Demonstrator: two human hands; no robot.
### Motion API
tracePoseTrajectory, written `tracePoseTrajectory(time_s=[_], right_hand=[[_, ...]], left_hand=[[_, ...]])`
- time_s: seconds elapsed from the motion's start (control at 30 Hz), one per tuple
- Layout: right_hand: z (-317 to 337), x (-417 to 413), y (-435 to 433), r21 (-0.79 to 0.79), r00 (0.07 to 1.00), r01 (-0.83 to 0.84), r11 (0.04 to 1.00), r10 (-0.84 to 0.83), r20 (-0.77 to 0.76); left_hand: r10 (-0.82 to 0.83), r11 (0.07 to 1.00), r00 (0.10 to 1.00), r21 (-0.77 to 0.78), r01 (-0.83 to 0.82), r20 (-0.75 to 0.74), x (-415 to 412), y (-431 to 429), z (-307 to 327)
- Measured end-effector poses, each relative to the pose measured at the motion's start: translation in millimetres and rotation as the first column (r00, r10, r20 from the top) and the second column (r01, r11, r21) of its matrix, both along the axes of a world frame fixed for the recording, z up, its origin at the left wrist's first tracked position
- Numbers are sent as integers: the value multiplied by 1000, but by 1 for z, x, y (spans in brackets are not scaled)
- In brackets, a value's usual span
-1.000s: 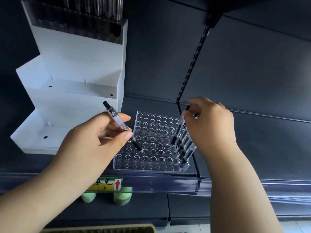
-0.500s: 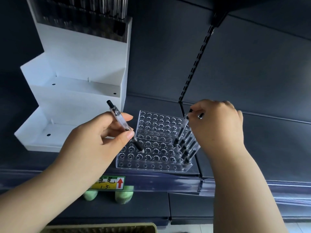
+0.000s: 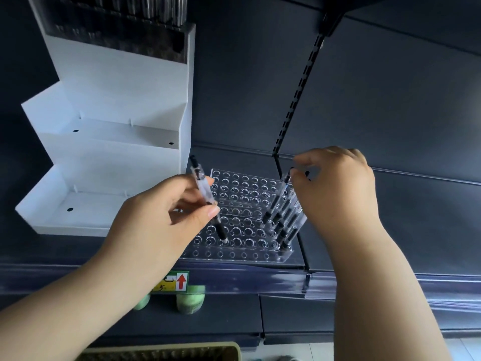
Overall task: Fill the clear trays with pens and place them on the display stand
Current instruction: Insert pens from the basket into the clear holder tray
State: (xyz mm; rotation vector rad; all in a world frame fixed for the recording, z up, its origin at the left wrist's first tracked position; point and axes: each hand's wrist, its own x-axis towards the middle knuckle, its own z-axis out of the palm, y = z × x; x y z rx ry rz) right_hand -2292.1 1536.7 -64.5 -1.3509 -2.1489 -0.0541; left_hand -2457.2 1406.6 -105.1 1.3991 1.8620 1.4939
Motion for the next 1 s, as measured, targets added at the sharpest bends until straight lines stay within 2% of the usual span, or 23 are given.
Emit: tracePoseTrajectory(time_s=[0.23, 0.43, 0.6, 1.0], right_hand=[[5, 5, 0, -18, 986, -87, 996, 84, -146], [6, 12, 1, -71, 977, -147, 987, 134, -168], [4, 13, 2, -109, 970, -177, 978, 155, -190], [1, 24, 2, -127, 953, -213, 969, 178, -244]], left_hand=[[-6, 997, 1000, 77, 9, -30, 23, 37, 10], [-77, 997, 988, -7, 77, -131, 50, 75, 1], [-48, 999, 992, -12, 47, -115, 55, 84, -3], [-45, 985, 962, -175, -3, -269, 63, 90, -14]])
